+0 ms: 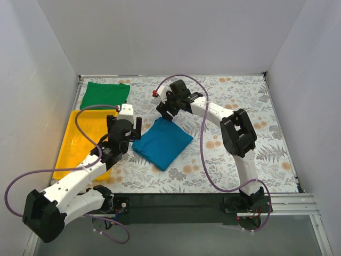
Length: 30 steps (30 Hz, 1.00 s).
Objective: Fold and stack the t-shirts
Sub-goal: Fold the tshirt
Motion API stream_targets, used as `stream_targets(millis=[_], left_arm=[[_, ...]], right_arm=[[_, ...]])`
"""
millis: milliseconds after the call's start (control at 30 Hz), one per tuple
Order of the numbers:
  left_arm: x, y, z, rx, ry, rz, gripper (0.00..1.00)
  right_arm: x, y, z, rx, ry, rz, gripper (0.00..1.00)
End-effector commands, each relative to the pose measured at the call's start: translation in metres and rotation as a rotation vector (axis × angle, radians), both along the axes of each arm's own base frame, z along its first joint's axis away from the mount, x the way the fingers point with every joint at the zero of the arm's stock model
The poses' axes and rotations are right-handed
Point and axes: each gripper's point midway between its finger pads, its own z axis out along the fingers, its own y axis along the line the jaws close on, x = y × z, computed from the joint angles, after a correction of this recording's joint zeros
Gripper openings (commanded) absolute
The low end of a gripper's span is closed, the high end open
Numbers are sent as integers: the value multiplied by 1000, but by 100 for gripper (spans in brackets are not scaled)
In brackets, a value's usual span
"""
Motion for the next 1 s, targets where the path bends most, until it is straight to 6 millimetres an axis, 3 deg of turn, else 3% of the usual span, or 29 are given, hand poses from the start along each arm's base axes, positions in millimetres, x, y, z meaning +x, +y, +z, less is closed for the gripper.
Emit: stream_targets(millis=[0,33,67,100,233,400,633,800,967], left_arm=[[-15,-30,21,-272,72,-87,82],[-21,-43,23,-322,95,-145,79],[-26,-53,21,-379,125,-173,79],[-38,-74,19,-442,182,-280,74],[-47,-92,-5,-527,311,-287,63],[-50,-78,-36,-637,386,-44,63],[-51,-64,-63,-803,396,150,58],[-52,-52,-88,-815,449,300,57],[-49,-45,-95,-857,435,356,58]], right_arm=[[2,-9,55,159,9,-33,76],[-9,-10,57,187,46,20,76],[-25,-16,44,195,108,71,73],[-38,-20,55,259,149,129,71],[-62,-37,32,265,290,95,69],[-80,-59,1,226,388,27,73],[-81,-63,-6,231,416,18,73],[-82,-66,-8,227,415,12,73],[-83,-66,-13,230,427,14,73]])
